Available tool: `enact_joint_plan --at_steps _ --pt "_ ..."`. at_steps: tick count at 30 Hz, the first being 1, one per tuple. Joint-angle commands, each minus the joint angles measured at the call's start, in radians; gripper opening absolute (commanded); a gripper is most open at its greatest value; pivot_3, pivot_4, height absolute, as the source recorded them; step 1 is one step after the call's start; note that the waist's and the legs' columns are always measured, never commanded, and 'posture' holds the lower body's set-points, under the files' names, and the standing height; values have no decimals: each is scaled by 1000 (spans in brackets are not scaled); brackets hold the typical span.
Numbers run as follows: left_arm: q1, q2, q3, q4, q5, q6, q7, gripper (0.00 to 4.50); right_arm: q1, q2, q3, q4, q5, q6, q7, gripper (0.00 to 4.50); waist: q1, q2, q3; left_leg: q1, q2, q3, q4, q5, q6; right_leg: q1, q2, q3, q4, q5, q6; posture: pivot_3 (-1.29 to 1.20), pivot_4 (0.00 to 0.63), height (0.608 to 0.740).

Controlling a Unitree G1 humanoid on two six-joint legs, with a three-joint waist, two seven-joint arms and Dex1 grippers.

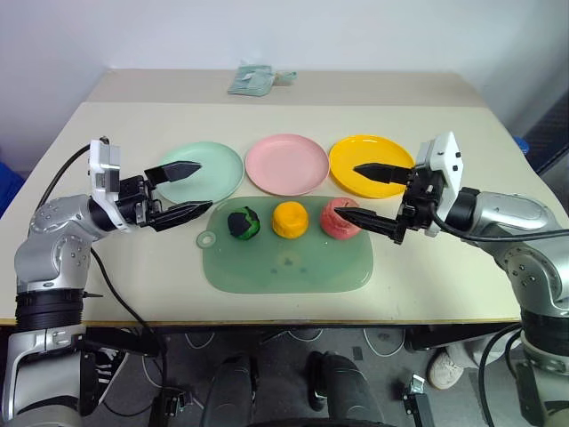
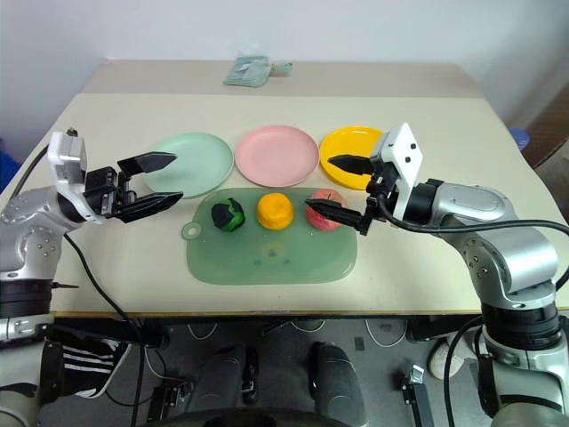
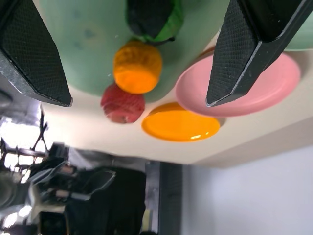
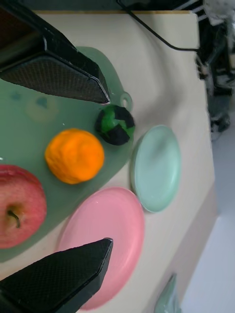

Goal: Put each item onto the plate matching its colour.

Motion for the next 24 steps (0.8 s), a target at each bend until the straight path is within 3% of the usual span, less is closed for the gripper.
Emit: enact_joint_plan --at_steps 1,4,10,17,24 --pt "-58 4 -31 53 64 -63 6 4500 -14 -50 16 -71 26 56 13 4466 0 0 0 0 0 0 0 0 0 0 0 0 0 0 0 0 150 740" --pt "-95 -40 -94 87 122 -83 42 4500 -5 -93 18 -110 58 124 12 4466 4 0 0 0 0 0 0 0 0 0 0 0 0 0 0 0 150 740" --pt "-139 -87 -147 198 184 -143 28 4500 -80 -60 -2 -139 141 203 -72 4466 -5 0 0 -1 0 0 0 0 0 0 0 0 -1 0 -1 0 150 740" --pt "-197 -136 -211 330 273 -249 18 4500 -54 6 -10 -190 174 204 -172 4466 2 0 0 -1 1 0 0 0 0 -1 1 0 -1 0 0 0 150 740" --pt "-228 -191 -247 345 282 -235 -7 4500 -38 31 23 -200 145 161 -202 4466 1 0 0 -2 0 0 0 0 0 0 0 0 -2 0 -1 0 150 740"
